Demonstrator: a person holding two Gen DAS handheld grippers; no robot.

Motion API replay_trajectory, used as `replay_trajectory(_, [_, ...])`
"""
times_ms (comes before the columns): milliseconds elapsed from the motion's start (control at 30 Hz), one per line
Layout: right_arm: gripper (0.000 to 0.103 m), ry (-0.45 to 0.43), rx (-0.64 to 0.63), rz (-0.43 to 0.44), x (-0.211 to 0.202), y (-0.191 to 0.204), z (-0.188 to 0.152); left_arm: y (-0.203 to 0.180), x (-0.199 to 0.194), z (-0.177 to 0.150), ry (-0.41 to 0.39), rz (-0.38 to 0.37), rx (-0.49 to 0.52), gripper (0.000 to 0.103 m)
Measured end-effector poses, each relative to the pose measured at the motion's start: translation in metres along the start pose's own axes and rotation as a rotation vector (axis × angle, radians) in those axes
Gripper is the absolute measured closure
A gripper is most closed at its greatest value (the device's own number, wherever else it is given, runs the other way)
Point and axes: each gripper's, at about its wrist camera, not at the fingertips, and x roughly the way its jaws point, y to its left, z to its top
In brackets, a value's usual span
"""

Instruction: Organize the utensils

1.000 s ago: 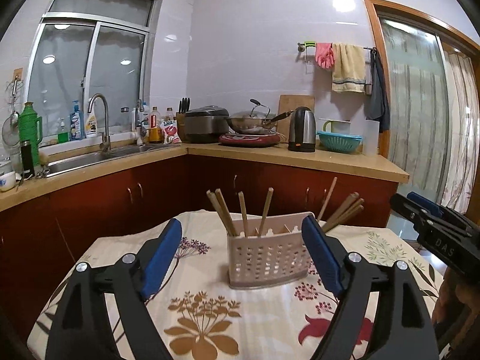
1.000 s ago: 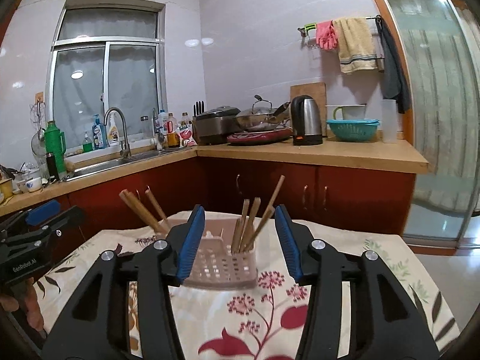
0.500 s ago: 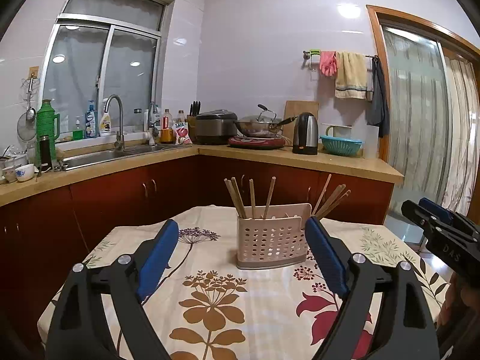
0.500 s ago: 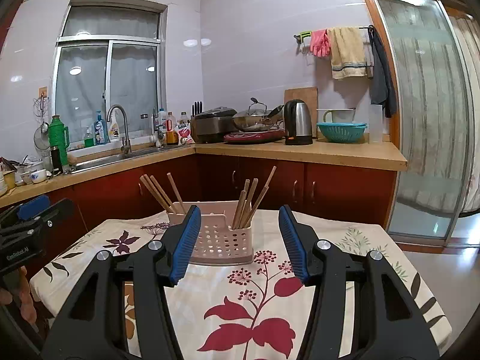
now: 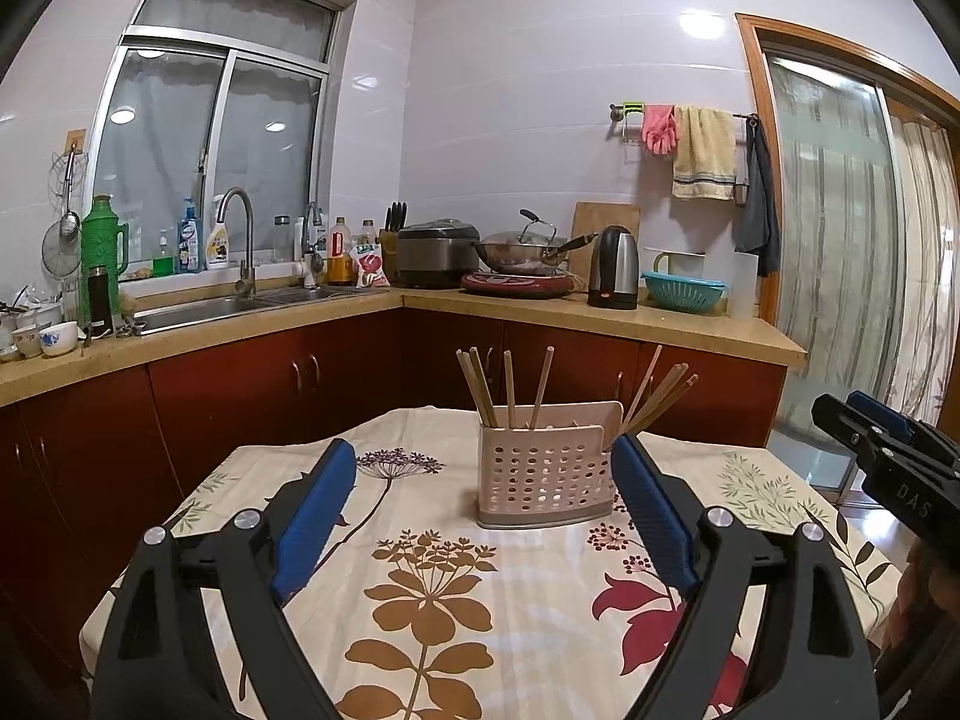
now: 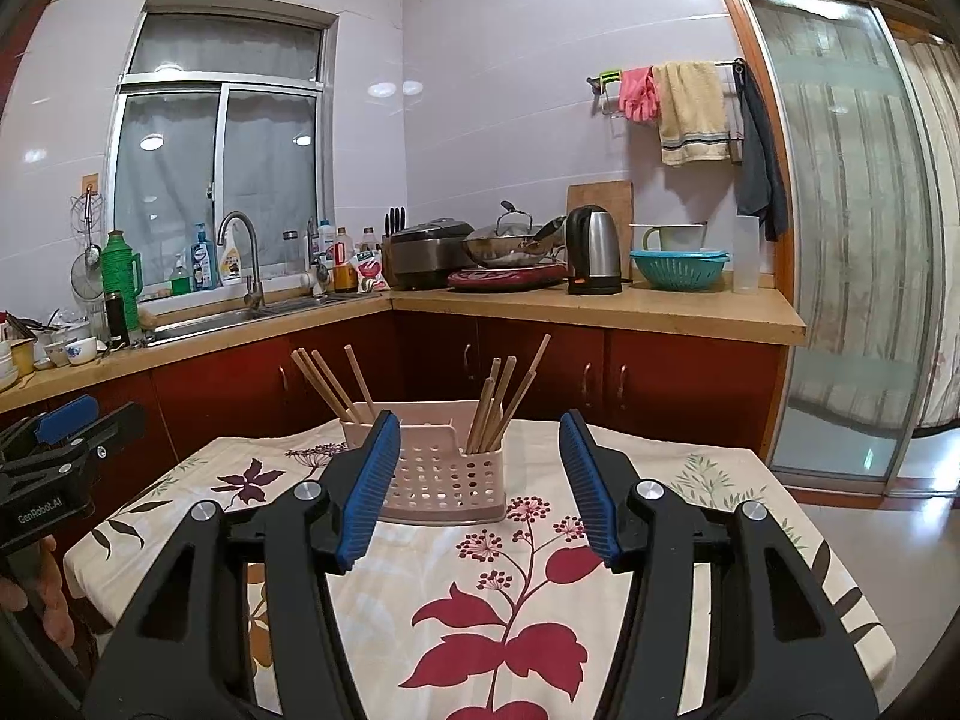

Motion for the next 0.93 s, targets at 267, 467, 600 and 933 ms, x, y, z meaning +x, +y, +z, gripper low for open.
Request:
replay_trajectory(267, [0.049,-0.001,0.000,-0.001,-0.006,-0.003,0.000,-0.004,0.001,-0.002,0.026,-0.008,0.022,0.017])
replay_trajectory(467, [0.049,0.010,0.001,-0.001,-0.006,-0.007,0.000,-0.007,0.002,-0.006,0.019,0.039,0.027,0.011])
replay_trajectory(600, [0.049,0.018,0.002,-0.004,-0.002,-0.007,0.000,-0.005,-0.002,-0.005,-0.007,0.013,0.031,0.011])
replay_trajectory(933, [0.047,0.024,0.009,-0.012,0.005,-0.011,-0.001,0.003,0.005,-0.001,-0.011,-0.017,0.009,0.011])
